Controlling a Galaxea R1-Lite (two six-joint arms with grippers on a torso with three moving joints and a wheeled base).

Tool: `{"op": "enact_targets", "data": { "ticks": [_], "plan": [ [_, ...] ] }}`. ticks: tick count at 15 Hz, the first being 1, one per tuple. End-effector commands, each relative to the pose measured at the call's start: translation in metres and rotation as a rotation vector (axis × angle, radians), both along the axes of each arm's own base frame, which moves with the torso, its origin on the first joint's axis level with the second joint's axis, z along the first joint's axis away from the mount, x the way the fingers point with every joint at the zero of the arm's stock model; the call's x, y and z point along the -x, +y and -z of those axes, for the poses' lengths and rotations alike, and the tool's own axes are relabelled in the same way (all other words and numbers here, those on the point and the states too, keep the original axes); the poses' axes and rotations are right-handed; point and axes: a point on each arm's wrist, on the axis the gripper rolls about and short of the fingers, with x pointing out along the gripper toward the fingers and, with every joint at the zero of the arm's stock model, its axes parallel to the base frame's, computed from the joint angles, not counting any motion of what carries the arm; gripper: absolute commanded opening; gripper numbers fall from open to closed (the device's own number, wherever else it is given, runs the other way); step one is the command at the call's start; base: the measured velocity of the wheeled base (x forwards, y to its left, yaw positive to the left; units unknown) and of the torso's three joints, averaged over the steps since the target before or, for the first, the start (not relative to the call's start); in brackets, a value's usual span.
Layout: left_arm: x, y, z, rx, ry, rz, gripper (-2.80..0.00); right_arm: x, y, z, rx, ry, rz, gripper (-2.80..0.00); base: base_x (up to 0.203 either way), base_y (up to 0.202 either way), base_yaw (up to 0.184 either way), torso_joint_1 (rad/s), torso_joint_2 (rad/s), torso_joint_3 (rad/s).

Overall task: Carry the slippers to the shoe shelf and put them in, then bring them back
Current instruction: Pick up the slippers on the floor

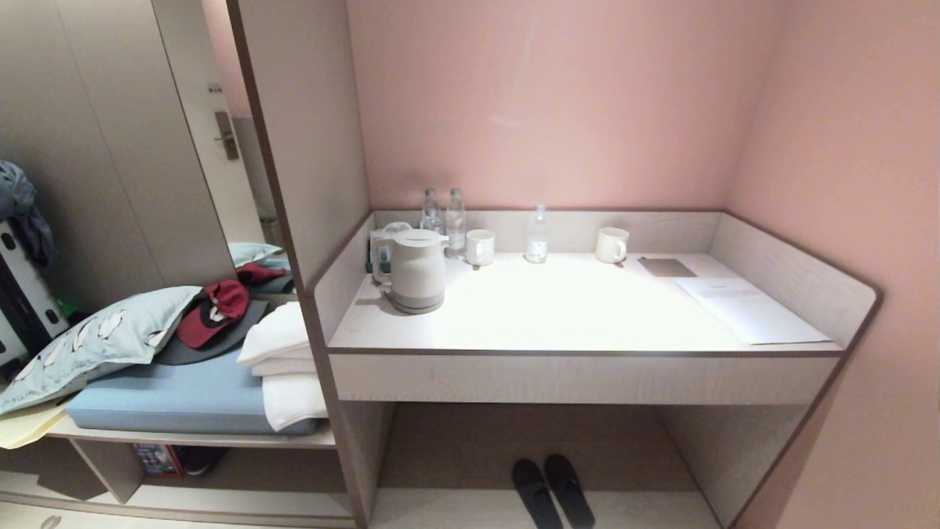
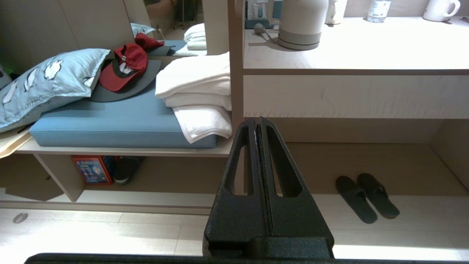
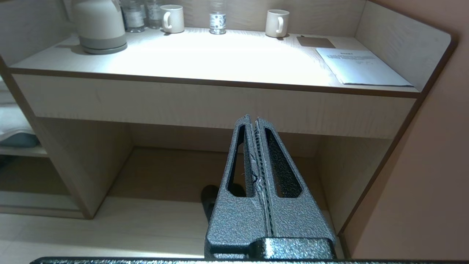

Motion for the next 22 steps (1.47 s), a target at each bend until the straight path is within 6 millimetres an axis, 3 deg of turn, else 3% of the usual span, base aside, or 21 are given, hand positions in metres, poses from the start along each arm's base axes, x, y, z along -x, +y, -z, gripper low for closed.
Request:
{"op": "enact_targets", "data": {
  "ticks": [1, 22],
  "plan": [
    [0.0000, 0.0000, 0.0000, 0.000, 0.000, -0.001, -2.80, -0.0001, 0.0000, 0.0005, 0.001, 0.002, 0.000, -2.80, 0.000, 0.000, 0.000, 0.000, 0.00, 0.000],
    [0.0000, 0.0000, 0.0000, 0.000, 0.000, -0.001, -2.80, -0.0003, 0.0000, 0.0004, 0.002, 0.002, 0.000, -2.80, 0.000, 0.000, 0.000, 0.000, 0.00, 0.000]
  ]
}}
